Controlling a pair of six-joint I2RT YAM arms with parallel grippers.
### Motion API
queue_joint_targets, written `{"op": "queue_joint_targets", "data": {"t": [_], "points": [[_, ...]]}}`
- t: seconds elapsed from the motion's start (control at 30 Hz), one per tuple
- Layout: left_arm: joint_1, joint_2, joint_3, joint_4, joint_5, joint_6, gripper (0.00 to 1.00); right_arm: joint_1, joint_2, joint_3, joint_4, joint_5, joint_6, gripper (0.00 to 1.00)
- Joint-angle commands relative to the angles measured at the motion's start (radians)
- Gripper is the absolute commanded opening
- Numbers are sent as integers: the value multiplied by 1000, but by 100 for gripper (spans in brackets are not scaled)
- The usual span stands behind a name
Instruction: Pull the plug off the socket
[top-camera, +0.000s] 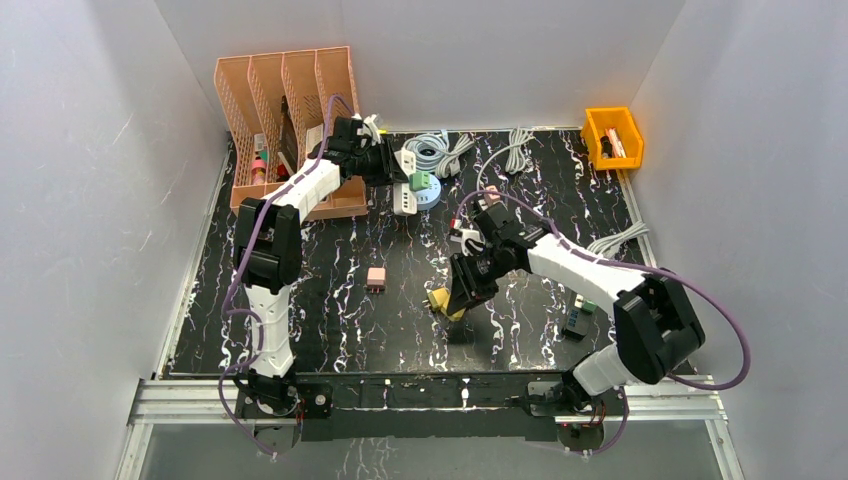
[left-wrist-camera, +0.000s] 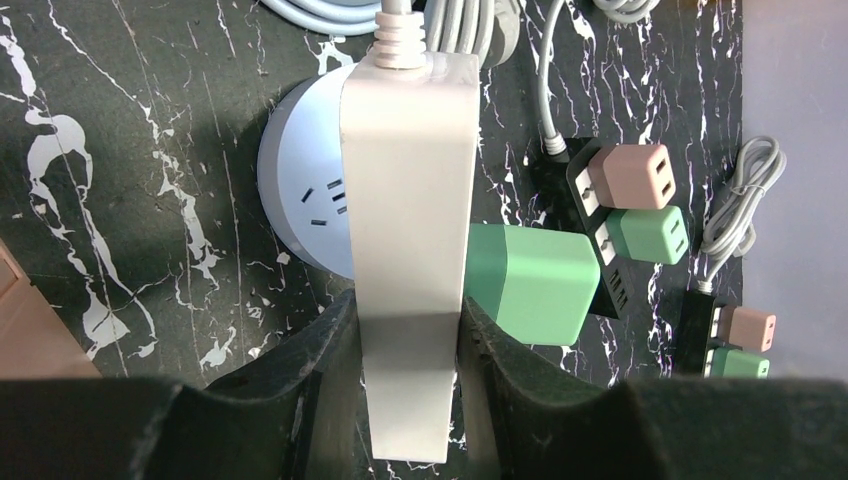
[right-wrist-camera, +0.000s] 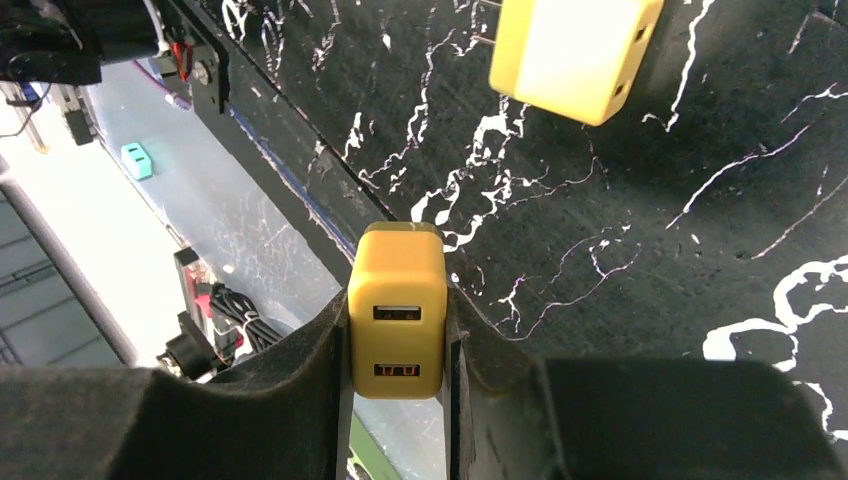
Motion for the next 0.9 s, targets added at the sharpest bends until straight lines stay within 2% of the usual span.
{"op": "queue_joint_targets", "data": {"t": [0.0, 0.33, 0.67, 0.87], "points": [[12, -42, -10, 23, 15, 8, 0, 6, 48, -17, 74, -23, 67, 0], [14, -65, -32, 27, 12, 9, 0, 7, 208, 4, 114, 25, 69, 0], [19, -56, -10, 14, 14, 13, 0, -2, 281, 42, 126, 43, 36, 0], [31, -55, -2, 10, 31, 7, 0, -49, 336, 82, 101, 39, -22, 0]]}}
